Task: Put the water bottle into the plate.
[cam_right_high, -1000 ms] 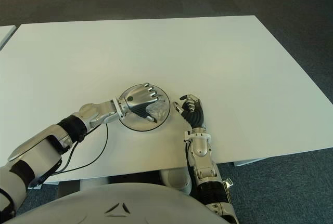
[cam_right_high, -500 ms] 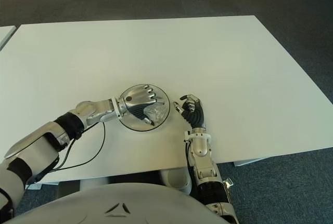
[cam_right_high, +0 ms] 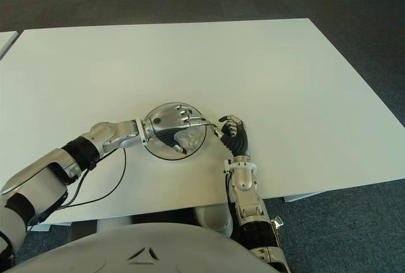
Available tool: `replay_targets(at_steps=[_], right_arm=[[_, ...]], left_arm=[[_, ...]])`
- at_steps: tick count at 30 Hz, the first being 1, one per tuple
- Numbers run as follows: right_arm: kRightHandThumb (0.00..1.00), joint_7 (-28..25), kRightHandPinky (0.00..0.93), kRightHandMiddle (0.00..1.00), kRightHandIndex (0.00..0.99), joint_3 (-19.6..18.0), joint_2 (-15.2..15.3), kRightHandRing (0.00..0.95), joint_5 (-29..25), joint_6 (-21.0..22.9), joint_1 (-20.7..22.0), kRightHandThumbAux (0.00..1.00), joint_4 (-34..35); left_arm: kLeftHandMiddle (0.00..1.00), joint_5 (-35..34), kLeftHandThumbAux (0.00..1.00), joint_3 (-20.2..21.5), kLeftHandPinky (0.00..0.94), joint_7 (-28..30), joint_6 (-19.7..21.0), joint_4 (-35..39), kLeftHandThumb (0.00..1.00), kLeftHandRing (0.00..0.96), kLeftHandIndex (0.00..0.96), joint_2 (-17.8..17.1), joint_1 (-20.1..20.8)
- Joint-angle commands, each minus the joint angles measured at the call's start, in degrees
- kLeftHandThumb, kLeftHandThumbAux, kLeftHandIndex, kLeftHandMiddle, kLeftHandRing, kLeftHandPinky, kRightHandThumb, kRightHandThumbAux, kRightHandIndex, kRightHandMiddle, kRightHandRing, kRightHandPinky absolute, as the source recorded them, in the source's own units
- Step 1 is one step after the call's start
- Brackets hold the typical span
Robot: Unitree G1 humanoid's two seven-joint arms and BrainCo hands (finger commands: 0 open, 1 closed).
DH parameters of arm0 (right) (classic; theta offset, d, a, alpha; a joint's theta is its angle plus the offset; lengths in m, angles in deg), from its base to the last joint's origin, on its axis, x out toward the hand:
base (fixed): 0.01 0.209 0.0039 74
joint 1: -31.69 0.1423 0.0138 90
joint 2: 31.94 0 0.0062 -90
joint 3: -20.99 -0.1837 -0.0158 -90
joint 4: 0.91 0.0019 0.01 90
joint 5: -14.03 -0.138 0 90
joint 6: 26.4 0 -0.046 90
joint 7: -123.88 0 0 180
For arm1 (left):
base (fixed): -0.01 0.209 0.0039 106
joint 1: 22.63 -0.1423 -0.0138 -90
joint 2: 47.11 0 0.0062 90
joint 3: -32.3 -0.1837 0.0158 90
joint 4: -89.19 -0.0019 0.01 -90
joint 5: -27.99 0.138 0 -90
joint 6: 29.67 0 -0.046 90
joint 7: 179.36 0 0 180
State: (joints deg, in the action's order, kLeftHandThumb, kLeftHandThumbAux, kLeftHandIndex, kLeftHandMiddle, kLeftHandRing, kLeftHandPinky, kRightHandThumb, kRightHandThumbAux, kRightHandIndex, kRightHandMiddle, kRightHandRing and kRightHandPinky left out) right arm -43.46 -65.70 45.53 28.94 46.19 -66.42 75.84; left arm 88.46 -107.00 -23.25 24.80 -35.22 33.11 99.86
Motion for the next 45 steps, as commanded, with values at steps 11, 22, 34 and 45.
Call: replay_targets(at_steps=[11,22,34,45], right_arm=[[0.706,-0.2,0.728,0.736,0.436,-0.1,0.0,0.732,-1.0,-0.7,0.6,0.728,-1.6],[0.706,0.1,0.739,0.744,0.436,-0.2,0.2,0.740,-0.7,-1.1,0.8,0.728,-2.0],[0.705,0.2,0.730,0.744,0.437,-0.2,0.2,0.737,-0.6,-0.9,0.9,0.728,-1.9],[0.705,0.1,0.729,0.741,0.436,-0.2,0.3,0.736,-0.6,-1.0,0.9,0.729,-1.9]], left_arm=[[0.000,1.2,0.441,0.1,0.000,5.4,1.3,1.7,0.101,0.000,0.000,-2.4,-3.6],[0.000,0.6,0.395,1.2,0.000,4.4,0.8,1.9,0.091,0.000,0.000,-2.5,-4.0],[0.000,-1.0,0.373,2.7,0.000,4.5,-0.2,2.0,0.098,0.000,0.000,-2.4,-4.4],[0.000,-4.0,0.354,5.1,0.000,3.8,-2.9,1.2,0.104,0.000,0.000,-1.8,-4.7]])
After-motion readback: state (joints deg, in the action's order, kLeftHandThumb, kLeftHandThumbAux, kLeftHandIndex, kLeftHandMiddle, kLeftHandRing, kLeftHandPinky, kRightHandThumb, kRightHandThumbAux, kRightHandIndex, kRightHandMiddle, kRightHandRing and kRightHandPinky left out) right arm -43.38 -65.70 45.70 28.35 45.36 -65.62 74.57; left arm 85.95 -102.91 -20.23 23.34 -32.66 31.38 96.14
